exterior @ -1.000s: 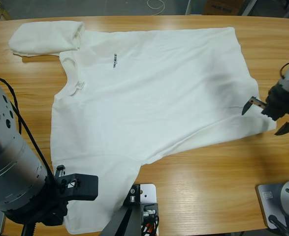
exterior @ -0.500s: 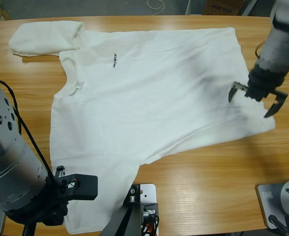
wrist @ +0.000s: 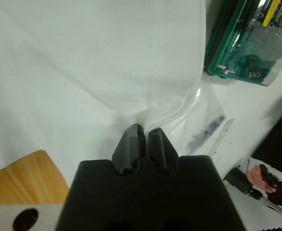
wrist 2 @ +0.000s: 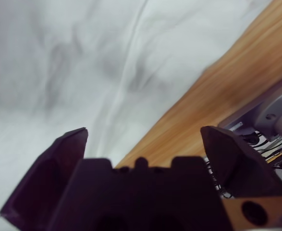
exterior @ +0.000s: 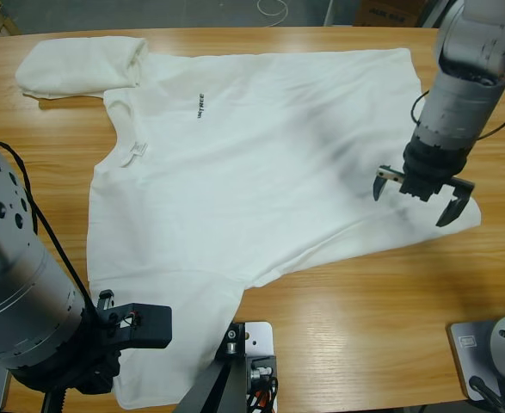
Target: Fold clothes
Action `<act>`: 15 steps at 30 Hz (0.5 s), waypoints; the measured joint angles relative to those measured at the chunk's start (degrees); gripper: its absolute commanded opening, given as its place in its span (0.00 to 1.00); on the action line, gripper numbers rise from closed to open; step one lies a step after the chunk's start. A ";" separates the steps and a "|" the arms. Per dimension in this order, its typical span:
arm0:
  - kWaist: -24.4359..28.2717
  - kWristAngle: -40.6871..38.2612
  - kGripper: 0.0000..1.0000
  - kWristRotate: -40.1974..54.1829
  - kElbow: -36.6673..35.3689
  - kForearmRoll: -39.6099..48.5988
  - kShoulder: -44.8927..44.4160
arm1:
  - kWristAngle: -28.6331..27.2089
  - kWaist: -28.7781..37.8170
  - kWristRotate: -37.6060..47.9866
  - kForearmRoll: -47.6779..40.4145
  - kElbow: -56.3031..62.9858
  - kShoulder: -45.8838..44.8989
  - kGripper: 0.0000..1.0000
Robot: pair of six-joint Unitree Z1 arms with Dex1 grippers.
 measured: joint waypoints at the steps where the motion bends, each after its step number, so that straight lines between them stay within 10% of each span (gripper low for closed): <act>1: 0.00 0.00 0.00 0.00 0.00 0.00 0.00 | 0.17 0.37 0.13 -0.30 0.03 0.42 0.95; 15: 0.00 0.00 0.00 -0.05 0.00 -0.01 0.00 | 1.36 2.64 0.77 -2.44 2.23 4.49 0.92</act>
